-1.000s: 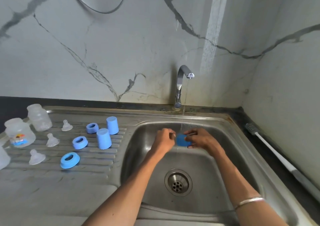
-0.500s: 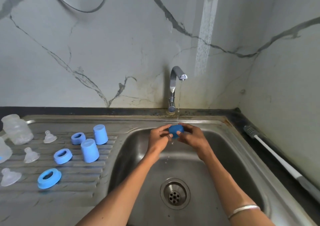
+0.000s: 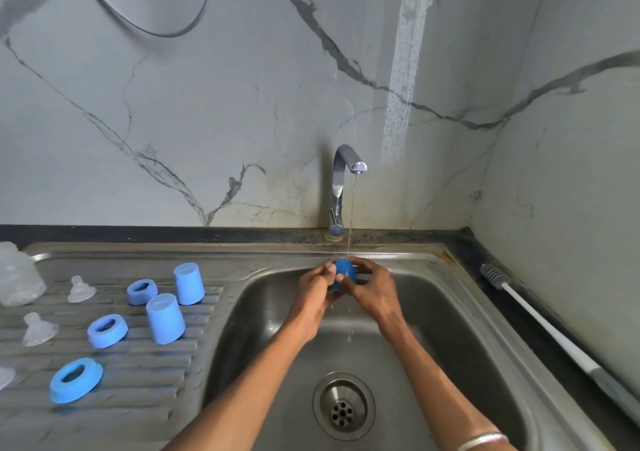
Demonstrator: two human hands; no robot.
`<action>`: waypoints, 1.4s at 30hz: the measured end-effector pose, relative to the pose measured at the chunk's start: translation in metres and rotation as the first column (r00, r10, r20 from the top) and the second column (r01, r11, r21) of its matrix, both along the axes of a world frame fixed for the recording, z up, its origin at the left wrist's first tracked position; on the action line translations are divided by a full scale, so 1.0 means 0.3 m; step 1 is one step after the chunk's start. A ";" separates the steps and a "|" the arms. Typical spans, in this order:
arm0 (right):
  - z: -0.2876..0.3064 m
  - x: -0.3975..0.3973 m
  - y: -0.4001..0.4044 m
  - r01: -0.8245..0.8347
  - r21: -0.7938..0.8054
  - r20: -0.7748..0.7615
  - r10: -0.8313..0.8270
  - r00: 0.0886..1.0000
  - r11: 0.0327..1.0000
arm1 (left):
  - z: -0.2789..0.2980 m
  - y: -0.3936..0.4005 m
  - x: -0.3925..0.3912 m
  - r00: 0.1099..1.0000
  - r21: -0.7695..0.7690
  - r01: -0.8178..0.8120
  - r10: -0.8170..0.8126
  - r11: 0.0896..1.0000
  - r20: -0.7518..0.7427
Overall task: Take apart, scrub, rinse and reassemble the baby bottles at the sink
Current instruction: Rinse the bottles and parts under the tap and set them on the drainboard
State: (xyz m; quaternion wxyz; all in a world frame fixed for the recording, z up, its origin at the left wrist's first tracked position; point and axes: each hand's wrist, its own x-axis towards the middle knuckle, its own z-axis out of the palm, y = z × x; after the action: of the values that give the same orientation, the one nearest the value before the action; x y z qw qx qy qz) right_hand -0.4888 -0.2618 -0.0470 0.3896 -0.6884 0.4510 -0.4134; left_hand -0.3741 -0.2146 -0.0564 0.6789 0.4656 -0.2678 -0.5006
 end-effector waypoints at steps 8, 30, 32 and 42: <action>-0.011 0.001 -0.001 -0.128 0.056 -0.020 0.129 0.991 0.990 | 0.014 0.013 0.023 0.999 0.085 -0.043 0.043 0.995 -0.003; 0.020 -0.010 0.003 -0.015 0.039 -0.088 0.018 0.996 0.999 | 0.011 0.002 0.008 0.976 0.020 -0.122 0.116 0.992 0.186; 0.021 -0.013 0.004 0.008 0.030 -0.077 -0.005 0.997 1.000 | 0.016 0.007 0.008 0.959 -0.015 -0.131 0.130 0.991 0.251; 0.038 0.000 0.055 0.114 -0.100 -0.089 -0.123 0.988 0.988 | 0.046 0.066 -0.012 0.980 0.073 -0.057 0.043 0.996 0.192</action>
State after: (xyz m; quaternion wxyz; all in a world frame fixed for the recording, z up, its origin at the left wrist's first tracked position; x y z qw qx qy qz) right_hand -0.4888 -0.2453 -0.0355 0.3096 -0.6968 0.4890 -0.4237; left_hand -0.3777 -0.1949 -0.0426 0.6438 0.5441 -0.3000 -0.4466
